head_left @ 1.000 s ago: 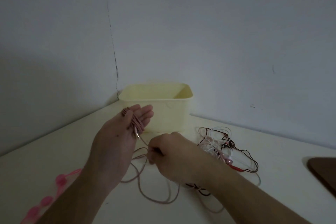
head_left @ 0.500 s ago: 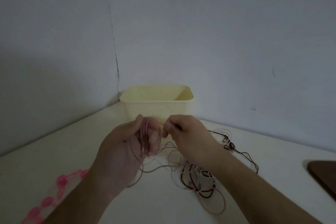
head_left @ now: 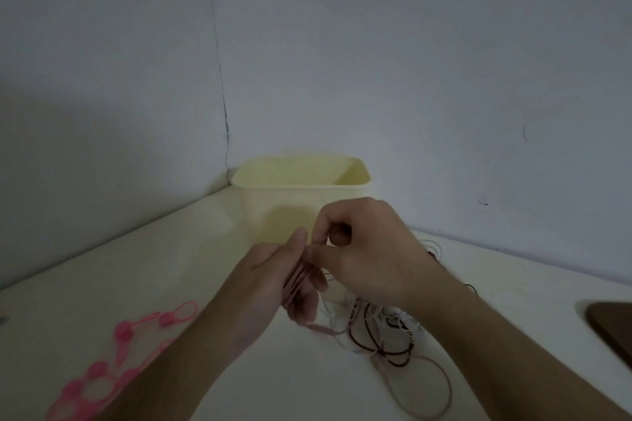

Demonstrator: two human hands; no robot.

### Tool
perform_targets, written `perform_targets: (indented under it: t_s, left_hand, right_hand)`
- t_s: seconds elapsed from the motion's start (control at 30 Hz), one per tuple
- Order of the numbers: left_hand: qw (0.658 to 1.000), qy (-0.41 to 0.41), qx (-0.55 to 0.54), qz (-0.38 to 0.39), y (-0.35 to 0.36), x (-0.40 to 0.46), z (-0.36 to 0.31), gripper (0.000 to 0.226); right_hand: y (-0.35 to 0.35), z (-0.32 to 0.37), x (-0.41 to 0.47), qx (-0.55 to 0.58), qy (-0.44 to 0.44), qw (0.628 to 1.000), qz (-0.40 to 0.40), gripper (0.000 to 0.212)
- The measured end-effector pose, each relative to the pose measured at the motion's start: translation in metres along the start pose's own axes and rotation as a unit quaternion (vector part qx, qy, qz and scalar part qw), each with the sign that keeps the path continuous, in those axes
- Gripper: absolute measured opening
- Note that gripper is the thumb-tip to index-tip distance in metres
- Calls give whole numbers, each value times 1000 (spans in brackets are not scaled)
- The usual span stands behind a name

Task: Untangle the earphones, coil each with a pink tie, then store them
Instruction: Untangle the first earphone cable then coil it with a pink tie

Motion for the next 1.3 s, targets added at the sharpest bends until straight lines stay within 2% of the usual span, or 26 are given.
perform_targets:
  t_s: [0.07, 0.17, 0.23, 0.3, 0.4, 0.5, 0.57, 0.6, 0.7, 0.77, 0.83, 0.87, 0.93, 1.0, 1.07, 1.17, 1.23, 1.3]
  left_hand:
    - [997, -16, -50, 48, 1, 0, 1, 68]
    - [973, 34, -210, 92, -7, 4, -4, 46]
    - [949, 17, -310, 53, -14, 15, -10, 36]
    - [936, -11, -351, -33, -28, 32, -3, 32]
    - [941, 22, -325, -92, -44, 45, 4, 20]
    - [976, 3, -159, -151, -51, 39, 16, 16]
    - [992, -8, -10, -128, -34, 26, 15, 43]
    - [994, -14, 25, -107, -24, 19, 15, 56]
    - [998, -45, -50, -2, -5, 6, 15, 69]
    - [996, -36, -80, 23, -5, 4, 9, 67]
    - [993, -27, -106, 46, -8, 6, 6, 62]
    - [989, -31, -128, 69, -7, 5, 6, 59]
    - [978, -40, -176, 108, -5, 2, 4, 52]
    - [964, -38, -227, 131, -3, 0, 0, 46]
    - [943, -21, -303, 134, -5, -2, -6, 43]
    - [920, 22, -373, 119, -12, -1, -16, 35]
    - [925, 35, -368, 91, -15, -2, -14, 31]
    - [948, 48, -312, 43, -16, -3, -15, 40]
  right_hand:
    - [-3, -5, 1, 22, 2, 1000, -22, 23]
    - [4, -17, 2, 36, 25, 998, -39, 28]
    - [19, -24, -2, 33, 52, 998, -8, 31]
    - [38, -25, -5, 23, 61, 996, 54, 29]
    - [58, -16, -5, -21, 34, 992, 124, 22]
    - [52, -3, -3, -44, 6, 991, 128, 21]
    - [38, 3, -2, -21, -2, 995, 96, 24]
    - [29, 3, 0, -5, 0, 998, 69, 24]
    - [1, -4, 4, -11, -1, 1000, -22, 21]
    - [-9, -12, 5, -17, 2, 999, -51, 21]
    - [-10, -22, 3, 63, 23, 996, -61, 25]
    - [-6, -26, 1, 161, 44, 984, -68, 28]
    - [4, -29, -2, 350, 90, 929, -80, 30]
    - [12, -31, -6, 413, 126, 897, -92, 30]
    - [20, -38, -10, 400, 152, 899, -99, 31]
    - [29, -44, -12, 250, 153, 954, -63, 37]
    - [40, -37, -11, 145, 120, 982, 9, 38]
    - [53, -26, -8, 61, 87, 991, 86, 35]
Point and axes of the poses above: each hand's wrist, its own x-axis towards the middle knuckle, its own y-axis out of the palm, z = x × y, the point moved 7 cm from there along x, towards the middle knuckle, and after that the axes turned 15 degrees about -y, right-handed, at the moved point
